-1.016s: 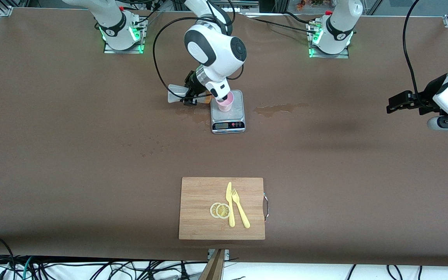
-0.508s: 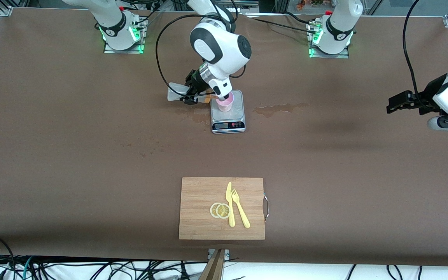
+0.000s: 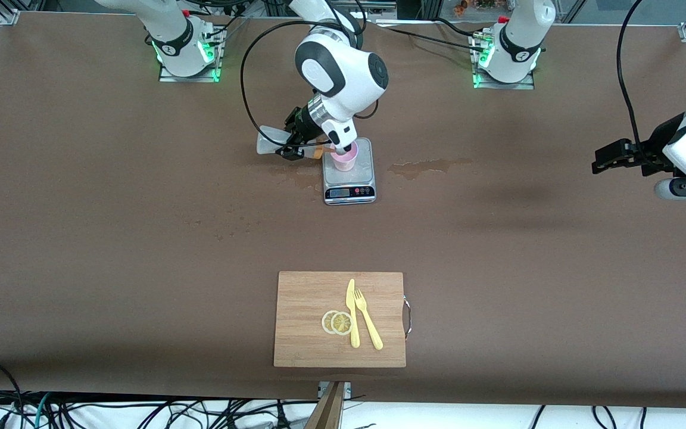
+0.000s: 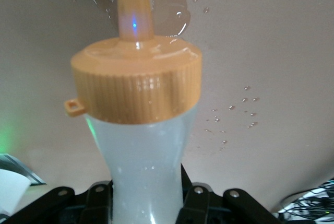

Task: Add sauce to pink cup with both arms
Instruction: 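Tilt the bottle nozzle into the pink cup and squeeze sauce, then carry the sauce bottle back beside its starting spot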

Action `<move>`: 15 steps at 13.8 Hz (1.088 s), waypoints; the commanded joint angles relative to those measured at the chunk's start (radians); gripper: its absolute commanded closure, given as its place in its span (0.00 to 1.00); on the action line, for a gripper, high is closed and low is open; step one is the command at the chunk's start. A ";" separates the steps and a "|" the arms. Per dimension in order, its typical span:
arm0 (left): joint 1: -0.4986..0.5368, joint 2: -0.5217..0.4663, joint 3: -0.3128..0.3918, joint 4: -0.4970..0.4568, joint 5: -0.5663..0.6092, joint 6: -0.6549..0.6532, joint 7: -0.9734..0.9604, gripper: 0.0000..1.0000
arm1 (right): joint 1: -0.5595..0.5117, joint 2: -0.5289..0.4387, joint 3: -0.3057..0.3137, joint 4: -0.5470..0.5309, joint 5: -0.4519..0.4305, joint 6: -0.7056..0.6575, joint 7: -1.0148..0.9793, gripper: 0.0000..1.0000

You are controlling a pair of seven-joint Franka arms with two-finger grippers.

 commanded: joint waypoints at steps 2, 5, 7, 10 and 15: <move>-0.004 0.011 0.003 0.030 -0.010 -0.019 0.019 0.00 | -0.048 -0.003 0.009 0.061 0.161 0.004 0.022 0.91; -0.002 0.011 0.003 0.030 -0.010 -0.019 0.019 0.00 | -0.110 -0.034 0.009 0.068 0.261 0.022 -0.006 0.90; -0.002 0.012 0.003 0.030 -0.010 -0.019 0.021 0.00 | -0.181 -0.069 0.010 0.065 0.345 0.045 -0.090 0.90; -0.002 0.011 0.003 0.030 -0.010 -0.019 0.021 0.00 | -0.324 -0.120 0.010 0.062 0.476 0.077 -0.274 0.90; -0.002 0.011 0.003 0.030 -0.010 -0.019 0.019 0.00 | -0.584 -0.177 0.029 0.022 0.761 0.157 -0.573 0.89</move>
